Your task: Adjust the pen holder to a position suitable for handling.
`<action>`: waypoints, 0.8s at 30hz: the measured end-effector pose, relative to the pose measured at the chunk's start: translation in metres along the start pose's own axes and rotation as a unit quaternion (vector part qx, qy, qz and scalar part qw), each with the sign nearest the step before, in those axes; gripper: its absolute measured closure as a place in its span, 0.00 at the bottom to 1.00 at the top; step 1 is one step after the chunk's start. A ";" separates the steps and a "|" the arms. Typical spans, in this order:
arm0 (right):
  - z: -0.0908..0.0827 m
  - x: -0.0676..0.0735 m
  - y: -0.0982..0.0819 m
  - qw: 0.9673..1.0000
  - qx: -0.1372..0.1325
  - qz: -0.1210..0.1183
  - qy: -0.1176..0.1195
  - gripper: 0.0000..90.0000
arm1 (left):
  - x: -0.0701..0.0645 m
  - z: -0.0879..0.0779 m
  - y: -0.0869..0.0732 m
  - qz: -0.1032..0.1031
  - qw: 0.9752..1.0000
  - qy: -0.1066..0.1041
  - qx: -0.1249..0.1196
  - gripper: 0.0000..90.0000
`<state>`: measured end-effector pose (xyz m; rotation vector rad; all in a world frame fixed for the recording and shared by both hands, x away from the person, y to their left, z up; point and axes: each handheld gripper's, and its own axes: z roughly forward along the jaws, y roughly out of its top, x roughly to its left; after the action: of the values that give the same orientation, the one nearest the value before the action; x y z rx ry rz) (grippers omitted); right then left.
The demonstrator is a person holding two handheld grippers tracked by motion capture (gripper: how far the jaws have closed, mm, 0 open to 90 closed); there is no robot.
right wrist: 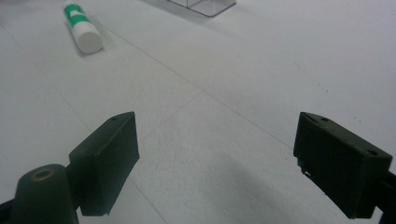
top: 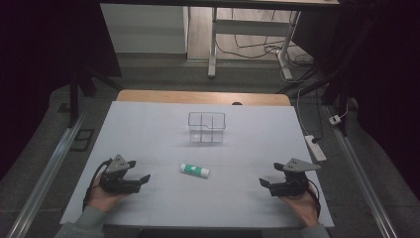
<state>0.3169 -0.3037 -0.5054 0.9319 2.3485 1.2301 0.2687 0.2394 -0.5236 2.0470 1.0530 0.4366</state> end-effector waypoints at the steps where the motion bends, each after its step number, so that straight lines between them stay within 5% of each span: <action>1: 0.000 0.000 0.000 1.000 0.003 -0.001 -0.002 0.16 | 0.000 0.001 0.000 0.001 1.000 0.001 0.002 0.24; 24: 0.002 0.002 0.002 1.000 0.002 -0.005 -0.001 0.17 | -0.002 -0.002 -0.002 0.005 1.000 0.004 0.004 0.22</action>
<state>0.3177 -0.3006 -0.5053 0.9201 2.3525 1.2217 0.2655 0.2389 -0.5239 2.0594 1.0519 0.4467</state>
